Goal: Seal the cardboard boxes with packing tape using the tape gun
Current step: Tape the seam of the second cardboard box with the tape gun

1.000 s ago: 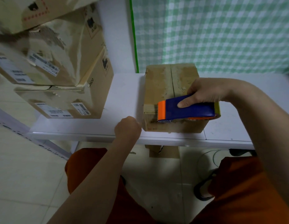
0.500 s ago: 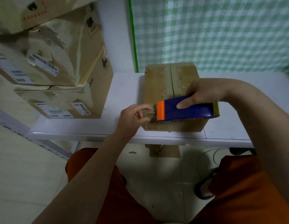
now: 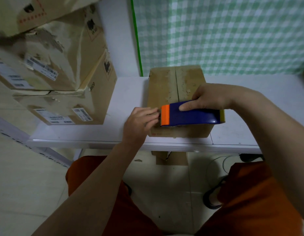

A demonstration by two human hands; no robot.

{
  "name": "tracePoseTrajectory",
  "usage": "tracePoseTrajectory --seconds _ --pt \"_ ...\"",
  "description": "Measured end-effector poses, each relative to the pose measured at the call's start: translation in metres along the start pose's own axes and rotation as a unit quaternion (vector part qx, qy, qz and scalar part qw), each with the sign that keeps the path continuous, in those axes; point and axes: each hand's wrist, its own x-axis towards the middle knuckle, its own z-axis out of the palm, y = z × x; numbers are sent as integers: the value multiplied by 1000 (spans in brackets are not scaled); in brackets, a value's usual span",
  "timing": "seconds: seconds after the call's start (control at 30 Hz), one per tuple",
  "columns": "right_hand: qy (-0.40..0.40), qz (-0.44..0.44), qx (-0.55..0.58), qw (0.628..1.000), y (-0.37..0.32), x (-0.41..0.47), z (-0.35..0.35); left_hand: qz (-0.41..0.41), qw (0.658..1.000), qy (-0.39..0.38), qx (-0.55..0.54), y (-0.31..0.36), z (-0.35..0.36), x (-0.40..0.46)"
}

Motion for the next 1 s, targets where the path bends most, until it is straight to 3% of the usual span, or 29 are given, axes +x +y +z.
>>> tracePoseTrajectory --seconds 0.27,0.4,0.5,0.6,1.0 --pt "13 88 -37 995 45 -33 -27 -15 999 40 6 4 2 -3" --pt "42 85 -28 995 52 -33 -21 -50 996 66 32 19 5 -1" --pt "51 81 -30 995 52 -33 -23 5 993 91 71 34 13 8" --pt "53 74 -35 995 51 -33 -23 82 995 44 24 49 31 14" --pt "48 73 -11 996 62 -39 -13 84 993 59 59 42 55 15"
